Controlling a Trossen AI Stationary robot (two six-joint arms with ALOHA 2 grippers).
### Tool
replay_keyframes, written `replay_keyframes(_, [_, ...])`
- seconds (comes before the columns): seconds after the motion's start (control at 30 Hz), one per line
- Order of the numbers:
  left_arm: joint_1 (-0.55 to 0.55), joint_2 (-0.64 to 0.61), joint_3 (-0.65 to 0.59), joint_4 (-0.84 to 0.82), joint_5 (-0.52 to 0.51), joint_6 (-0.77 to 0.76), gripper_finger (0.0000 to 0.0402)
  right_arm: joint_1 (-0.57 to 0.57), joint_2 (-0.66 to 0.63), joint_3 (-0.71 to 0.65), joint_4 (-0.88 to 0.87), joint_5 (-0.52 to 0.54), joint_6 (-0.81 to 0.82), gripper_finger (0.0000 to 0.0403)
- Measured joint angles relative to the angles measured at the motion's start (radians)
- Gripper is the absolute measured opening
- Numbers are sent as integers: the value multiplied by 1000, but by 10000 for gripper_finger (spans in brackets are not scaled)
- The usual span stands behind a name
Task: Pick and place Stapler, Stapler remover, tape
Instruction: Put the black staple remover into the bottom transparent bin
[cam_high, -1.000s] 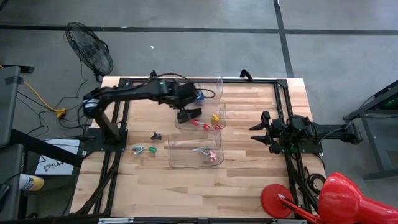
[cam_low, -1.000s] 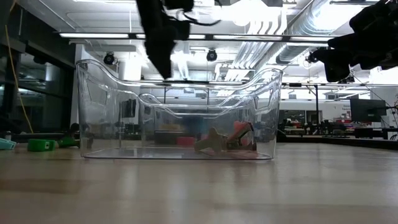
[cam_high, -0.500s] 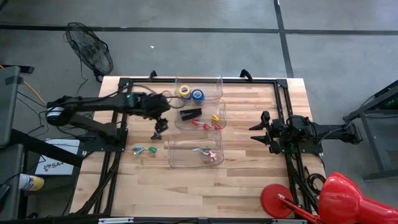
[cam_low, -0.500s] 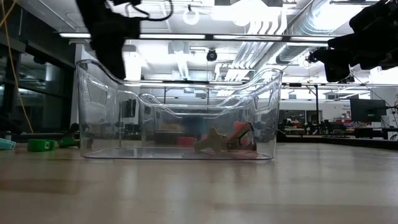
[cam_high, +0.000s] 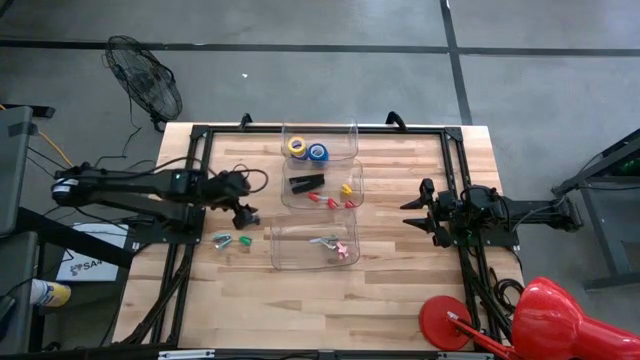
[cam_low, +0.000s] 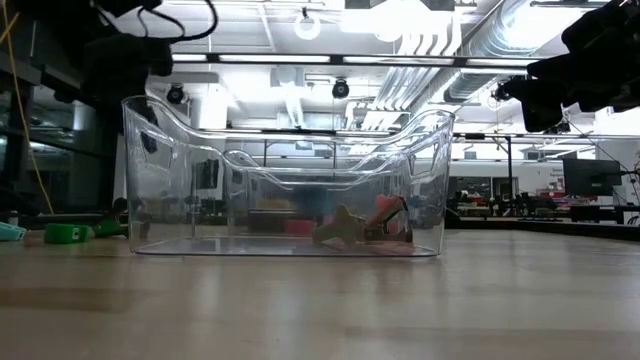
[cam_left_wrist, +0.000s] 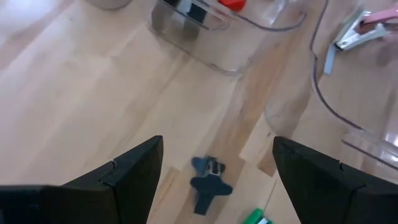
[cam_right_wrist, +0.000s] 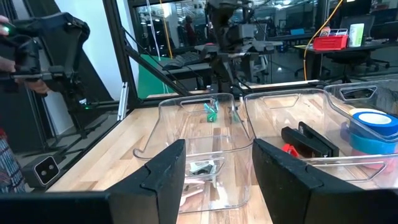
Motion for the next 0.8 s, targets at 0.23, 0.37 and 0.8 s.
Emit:
replay_keyframes(0.23, [-38,-77,-145,84,-20,-23,298,0,0,0,0,0,0,177])
replay_keyframes(0.37, [-59,-106,-197,97,-19,14,298,0,0,0,0,0,0,177])
replay_keyframes(0.8, [-144,-218,-340,181,-14,101,298,0,0,0,0,0,0,177])
